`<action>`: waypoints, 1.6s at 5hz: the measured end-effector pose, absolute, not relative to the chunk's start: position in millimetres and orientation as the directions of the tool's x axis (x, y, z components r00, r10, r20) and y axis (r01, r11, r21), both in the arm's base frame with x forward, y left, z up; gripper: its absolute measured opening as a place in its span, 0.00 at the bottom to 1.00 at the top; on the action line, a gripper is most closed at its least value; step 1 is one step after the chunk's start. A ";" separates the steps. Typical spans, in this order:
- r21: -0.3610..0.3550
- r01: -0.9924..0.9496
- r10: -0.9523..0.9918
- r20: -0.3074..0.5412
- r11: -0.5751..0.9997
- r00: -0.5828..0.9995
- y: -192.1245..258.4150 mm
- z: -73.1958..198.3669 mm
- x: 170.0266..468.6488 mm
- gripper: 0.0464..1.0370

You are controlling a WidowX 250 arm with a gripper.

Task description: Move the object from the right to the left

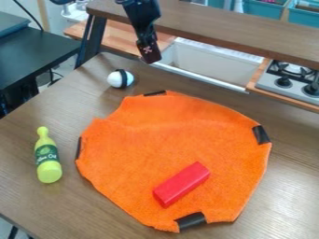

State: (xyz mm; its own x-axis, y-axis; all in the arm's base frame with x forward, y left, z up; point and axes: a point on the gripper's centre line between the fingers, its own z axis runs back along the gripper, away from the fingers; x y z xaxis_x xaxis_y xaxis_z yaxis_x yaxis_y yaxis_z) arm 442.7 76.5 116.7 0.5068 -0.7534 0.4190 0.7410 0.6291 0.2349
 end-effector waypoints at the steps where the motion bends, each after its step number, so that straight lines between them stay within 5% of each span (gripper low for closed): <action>1: 0.199 0.749 -0.749 0.406 0.632 0.523 75.9 98.5 441.9 0.96; 3: 0.216 0.787 -0.787 0.403 0.578 0.467 32.9 77.7 444.2 0.96; 4: 0.239 0.703 -0.710 0.484 0.670 0.512 9.2 75.2 432.4 0.96; 6: 0.177 0.628 -0.584 0.612 0.758 0.534 -54.0 71.6 400.4 0.96; 8: 0.076 0.673 -0.562 0.623 0.736 0.544 -90.3 56.6 357.3 0.96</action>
